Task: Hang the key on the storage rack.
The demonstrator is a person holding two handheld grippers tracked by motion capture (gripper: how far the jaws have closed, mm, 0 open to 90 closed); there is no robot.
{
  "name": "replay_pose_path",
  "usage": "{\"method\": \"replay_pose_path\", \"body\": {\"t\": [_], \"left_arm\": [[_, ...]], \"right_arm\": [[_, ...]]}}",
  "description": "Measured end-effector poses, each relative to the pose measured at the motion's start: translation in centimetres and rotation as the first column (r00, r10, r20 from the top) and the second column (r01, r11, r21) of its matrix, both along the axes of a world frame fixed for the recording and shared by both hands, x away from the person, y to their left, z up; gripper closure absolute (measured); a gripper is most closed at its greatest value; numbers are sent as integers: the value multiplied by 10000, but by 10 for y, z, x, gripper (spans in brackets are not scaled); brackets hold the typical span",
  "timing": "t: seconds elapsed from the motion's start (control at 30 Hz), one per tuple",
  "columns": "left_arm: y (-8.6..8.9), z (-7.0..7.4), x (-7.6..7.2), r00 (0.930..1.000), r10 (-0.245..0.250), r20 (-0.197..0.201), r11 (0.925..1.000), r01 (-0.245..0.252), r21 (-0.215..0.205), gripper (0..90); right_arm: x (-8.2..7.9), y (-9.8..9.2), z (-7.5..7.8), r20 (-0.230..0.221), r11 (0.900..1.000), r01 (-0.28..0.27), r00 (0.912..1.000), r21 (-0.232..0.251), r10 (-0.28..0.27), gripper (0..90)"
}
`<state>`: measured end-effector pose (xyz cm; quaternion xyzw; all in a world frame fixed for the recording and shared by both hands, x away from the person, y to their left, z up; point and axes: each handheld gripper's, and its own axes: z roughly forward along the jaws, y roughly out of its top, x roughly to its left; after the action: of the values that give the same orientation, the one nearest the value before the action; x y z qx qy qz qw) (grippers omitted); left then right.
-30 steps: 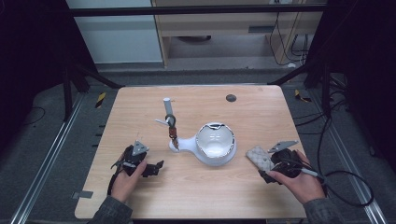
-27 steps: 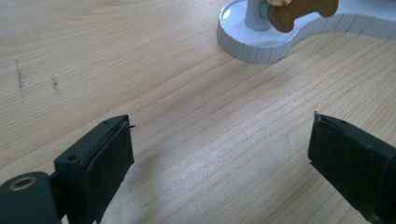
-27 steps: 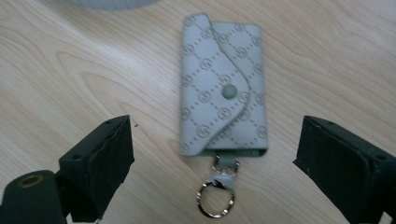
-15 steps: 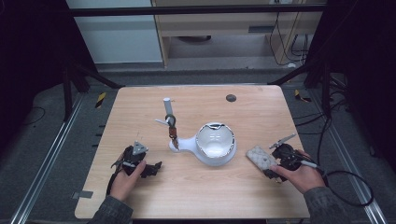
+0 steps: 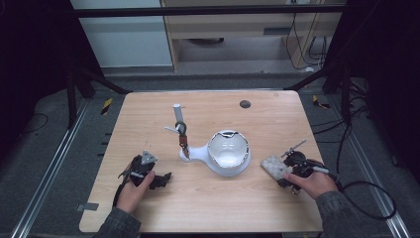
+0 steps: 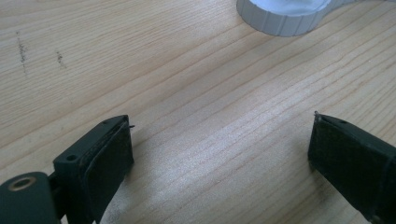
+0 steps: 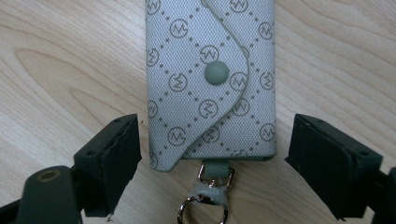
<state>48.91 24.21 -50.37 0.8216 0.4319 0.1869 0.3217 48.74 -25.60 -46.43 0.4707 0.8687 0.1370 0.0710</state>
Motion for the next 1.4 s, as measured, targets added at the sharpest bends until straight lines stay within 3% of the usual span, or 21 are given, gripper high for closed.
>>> {"method": "replay_pose_path", "body": {"t": [0.77,1.4], "left_arm": [[-1,-2,-1,9999,-106,60,9999,107,-106,48],[-1,-2,-1,9999,-144,90,9998,145,-96,46]], "right_arm": [[3,4,-7,-131,9992,-255,9996,-319,251,231],[3,4,-7,-208,9992,-313,9993,-265,308,252]]}}
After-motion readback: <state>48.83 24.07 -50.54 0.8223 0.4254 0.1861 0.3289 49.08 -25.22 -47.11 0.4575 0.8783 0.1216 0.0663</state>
